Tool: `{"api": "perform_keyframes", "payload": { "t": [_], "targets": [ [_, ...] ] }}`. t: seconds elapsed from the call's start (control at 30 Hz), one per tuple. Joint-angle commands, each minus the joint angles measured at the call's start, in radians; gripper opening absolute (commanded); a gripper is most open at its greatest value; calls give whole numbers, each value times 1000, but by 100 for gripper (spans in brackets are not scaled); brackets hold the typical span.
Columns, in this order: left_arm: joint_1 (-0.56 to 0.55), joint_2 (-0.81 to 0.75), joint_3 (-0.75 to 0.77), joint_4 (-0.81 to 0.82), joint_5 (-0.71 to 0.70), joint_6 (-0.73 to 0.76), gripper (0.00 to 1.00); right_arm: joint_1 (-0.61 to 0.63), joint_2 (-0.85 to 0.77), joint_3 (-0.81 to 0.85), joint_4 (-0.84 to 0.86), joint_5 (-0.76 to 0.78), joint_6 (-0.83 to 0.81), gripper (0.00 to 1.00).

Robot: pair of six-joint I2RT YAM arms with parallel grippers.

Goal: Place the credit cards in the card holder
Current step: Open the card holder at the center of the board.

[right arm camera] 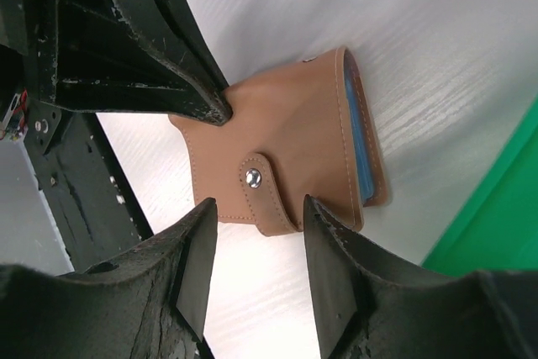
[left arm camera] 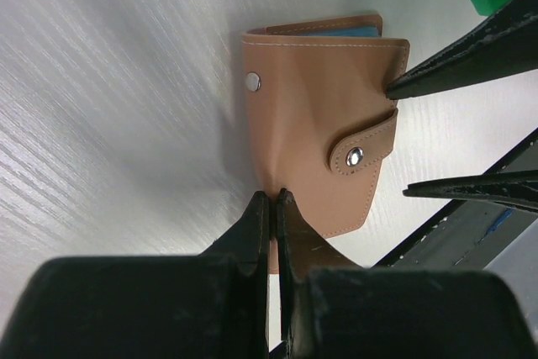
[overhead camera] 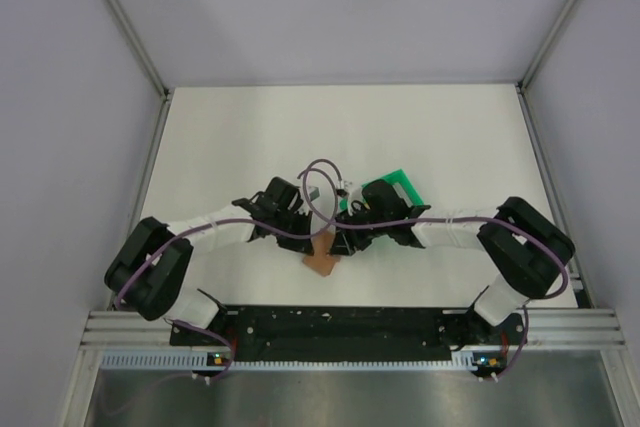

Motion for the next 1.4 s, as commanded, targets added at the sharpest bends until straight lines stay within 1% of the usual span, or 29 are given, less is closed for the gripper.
{"api": "perform_keyframes", "payload": {
  "t": [0.0,0.13,0.33,0.4,0.47,0.5,0.7,0.8,0.83,1.1,1.17,1.2,1.23,1.27,1.37],
  "targets": [
    [-11,-25,-29,6,-12,-8,0,-12,34,35,86,-77,-27,45],
    [-8,-41,-46,29,-26,-16,0,-14,68,42,86,-129,-26,45],
    [-5,-68,-56,44,-35,-17,0,-14,71,16,89,-140,-19,44],
    [-3,-65,-59,49,-36,-19,0,-14,86,21,77,-155,-27,42],
    [-3,-65,-60,52,-46,-20,0,-14,105,41,51,-192,-35,37],
    [-2,-65,-59,52,-44,-20,0,-12,109,41,49,-207,-33,35],
    [3,-68,-60,61,-72,-31,0,-12,96,16,63,-253,-21,31],
    [6,-71,-63,72,-73,-42,0,-11,117,18,63,-296,-27,28],
    [4,-71,-63,76,-75,-45,0,-4,123,19,62,-304,-33,25],
    [9,-57,-66,103,-64,-60,0,14,145,25,82,-276,-32,24],
    [9,-57,-66,103,-69,-62,0,12,143,30,86,-272,-32,19],
    [10,-57,-69,104,-70,-65,0,12,145,33,85,-270,-32,15],
    [10,-60,-68,103,-79,-69,0,16,148,36,89,-268,-32,5],
    [10,-64,-72,106,-85,-76,0,16,148,38,89,-270,-33,0],
    [13,-66,-79,116,-102,-95,0,34,143,33,85,-267,-47,0]
  ]
}}
